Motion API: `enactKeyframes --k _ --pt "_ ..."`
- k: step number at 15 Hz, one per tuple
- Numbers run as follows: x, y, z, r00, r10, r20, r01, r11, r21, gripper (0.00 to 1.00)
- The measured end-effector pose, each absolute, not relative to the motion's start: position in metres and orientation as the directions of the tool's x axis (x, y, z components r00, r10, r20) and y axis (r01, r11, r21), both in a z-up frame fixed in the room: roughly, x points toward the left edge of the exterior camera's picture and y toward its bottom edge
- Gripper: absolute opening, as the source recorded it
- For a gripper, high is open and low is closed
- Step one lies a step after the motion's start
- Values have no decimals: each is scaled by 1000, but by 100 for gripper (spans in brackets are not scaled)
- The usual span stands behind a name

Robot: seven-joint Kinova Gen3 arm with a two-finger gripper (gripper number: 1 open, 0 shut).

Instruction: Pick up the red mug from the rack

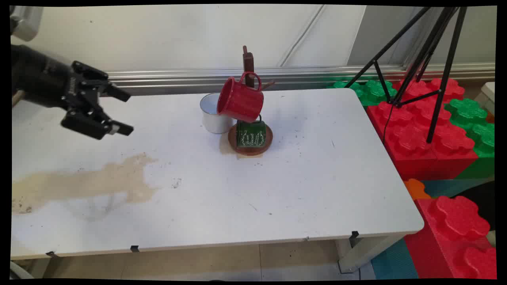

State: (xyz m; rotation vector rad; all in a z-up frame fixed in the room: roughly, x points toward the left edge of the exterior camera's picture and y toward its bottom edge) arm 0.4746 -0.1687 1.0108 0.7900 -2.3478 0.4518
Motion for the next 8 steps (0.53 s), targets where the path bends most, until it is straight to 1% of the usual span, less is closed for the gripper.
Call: enactKeyframes --k 8 --pt "421 -208 1014 -580 -436 688 -661 746 -84 100"
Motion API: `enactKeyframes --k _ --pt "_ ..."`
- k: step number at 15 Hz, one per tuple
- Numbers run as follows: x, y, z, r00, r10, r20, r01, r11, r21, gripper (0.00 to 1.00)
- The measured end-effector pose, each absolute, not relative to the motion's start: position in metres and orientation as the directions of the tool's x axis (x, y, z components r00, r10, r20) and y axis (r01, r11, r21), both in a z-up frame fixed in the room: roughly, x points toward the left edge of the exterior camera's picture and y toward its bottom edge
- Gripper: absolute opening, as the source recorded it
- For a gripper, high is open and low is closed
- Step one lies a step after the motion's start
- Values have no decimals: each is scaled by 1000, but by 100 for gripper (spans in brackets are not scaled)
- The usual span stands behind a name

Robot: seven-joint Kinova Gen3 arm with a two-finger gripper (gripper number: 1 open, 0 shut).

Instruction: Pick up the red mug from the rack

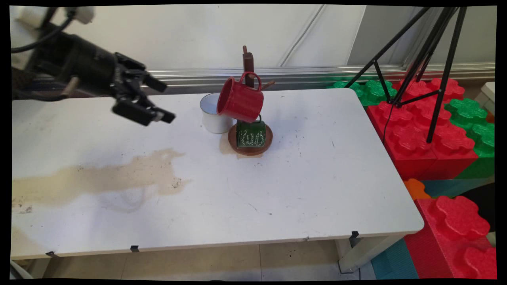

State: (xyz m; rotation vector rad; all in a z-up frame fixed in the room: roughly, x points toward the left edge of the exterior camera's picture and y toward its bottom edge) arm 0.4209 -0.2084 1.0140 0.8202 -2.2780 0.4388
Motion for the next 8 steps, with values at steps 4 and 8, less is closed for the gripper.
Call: enactKeyframes --k 4,8 --pt "393 -229 1010 -551 -447 705 -677 733 -64 100" --pt "373 -250 1000 -526 -469 710 -696 717 -42 100"
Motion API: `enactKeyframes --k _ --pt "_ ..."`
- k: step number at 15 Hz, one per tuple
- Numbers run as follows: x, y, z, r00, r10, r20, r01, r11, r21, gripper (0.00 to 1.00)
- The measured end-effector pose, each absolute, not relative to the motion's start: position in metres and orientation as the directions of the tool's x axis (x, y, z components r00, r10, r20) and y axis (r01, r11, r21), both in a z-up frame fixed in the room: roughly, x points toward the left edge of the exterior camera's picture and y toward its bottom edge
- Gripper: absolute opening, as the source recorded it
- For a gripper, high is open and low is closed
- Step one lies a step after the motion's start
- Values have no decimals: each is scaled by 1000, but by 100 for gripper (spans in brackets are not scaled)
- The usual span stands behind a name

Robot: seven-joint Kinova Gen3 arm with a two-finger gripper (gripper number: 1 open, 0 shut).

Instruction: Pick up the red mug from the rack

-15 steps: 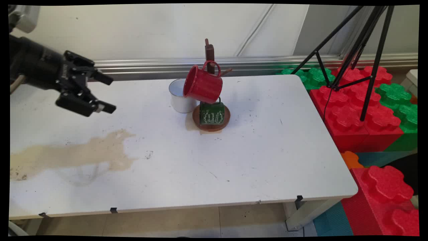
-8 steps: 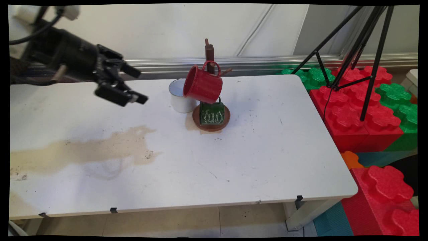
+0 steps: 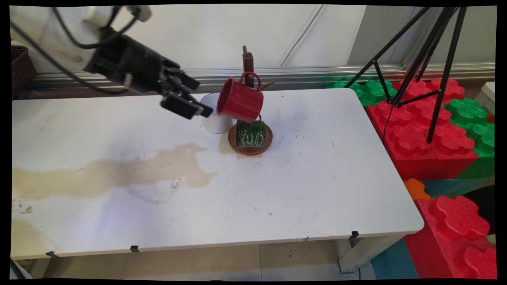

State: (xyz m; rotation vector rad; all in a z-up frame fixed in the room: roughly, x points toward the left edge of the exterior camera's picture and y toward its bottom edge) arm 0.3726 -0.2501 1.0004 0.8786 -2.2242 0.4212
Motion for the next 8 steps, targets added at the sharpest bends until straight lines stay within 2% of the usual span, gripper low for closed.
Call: enactKeyframes --k 8 --pt "348 -298 966 -500 -496 710 -701 713 5 100"
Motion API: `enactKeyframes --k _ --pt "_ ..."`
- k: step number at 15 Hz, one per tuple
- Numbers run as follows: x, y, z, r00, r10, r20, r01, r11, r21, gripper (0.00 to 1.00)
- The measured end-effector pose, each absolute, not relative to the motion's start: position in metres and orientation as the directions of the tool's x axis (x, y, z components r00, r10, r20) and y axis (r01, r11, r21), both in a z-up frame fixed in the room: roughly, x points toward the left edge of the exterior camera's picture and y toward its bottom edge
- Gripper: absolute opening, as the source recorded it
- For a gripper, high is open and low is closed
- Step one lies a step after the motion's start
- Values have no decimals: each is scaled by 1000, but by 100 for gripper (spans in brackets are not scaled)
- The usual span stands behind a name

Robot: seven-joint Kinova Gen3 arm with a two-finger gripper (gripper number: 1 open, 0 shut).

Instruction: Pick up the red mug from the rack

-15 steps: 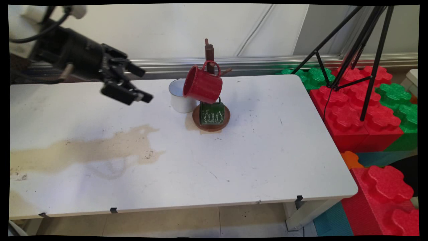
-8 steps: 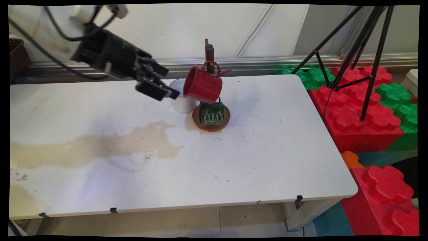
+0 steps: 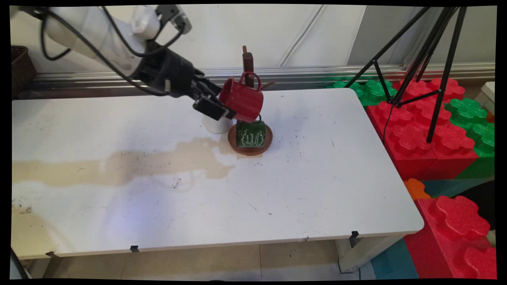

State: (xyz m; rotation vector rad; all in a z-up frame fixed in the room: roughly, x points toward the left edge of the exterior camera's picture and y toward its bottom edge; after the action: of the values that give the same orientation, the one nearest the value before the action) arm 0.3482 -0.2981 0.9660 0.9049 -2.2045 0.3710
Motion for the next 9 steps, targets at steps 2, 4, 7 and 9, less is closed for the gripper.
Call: enactKeyframes --k 2,4,7,9 --pt "344 -307 958 -493 -500 712 -698 716 20 100" --pt "340 -314 951 -486 -504 714 -693 720 37 100" --pt "334 -324 941 -472 -510 719 -687 724 62 100" --pt "330 -329 935 -457 -518 723 -687 722 82 100"
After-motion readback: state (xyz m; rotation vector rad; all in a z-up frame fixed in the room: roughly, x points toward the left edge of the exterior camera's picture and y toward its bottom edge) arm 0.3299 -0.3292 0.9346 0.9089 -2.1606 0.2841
